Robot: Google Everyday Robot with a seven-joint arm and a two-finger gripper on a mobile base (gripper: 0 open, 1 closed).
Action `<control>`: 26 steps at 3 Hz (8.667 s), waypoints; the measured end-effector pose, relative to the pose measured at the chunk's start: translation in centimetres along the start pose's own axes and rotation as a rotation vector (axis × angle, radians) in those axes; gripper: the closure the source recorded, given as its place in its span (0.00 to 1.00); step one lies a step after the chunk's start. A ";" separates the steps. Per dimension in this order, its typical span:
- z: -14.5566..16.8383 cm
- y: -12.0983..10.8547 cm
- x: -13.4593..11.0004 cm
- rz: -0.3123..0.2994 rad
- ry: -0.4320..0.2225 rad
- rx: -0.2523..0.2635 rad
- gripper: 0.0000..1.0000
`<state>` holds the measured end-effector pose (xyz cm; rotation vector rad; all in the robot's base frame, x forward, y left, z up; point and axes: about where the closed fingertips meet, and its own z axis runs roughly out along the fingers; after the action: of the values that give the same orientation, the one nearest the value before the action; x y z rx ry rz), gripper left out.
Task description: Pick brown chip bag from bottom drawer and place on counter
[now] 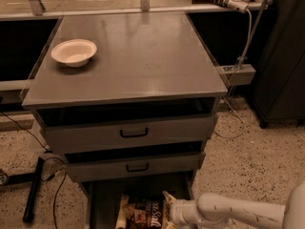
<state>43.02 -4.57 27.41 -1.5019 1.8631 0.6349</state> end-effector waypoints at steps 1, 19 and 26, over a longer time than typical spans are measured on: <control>2.1 -1.0 1.1 -0.035 0.013 0.071 0.00; -23.1 -7.4 -9.3 -0.293 0.126 0.216 1.00; -51.2 -11.1 -39.3 -0.727 0.195 0.435 1.00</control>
Offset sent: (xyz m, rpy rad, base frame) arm 0.0463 0.0170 -0.0898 -0.0916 -0.1395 -0.1084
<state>49.28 -18.10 91.15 -1.8038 1.3070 -0.2470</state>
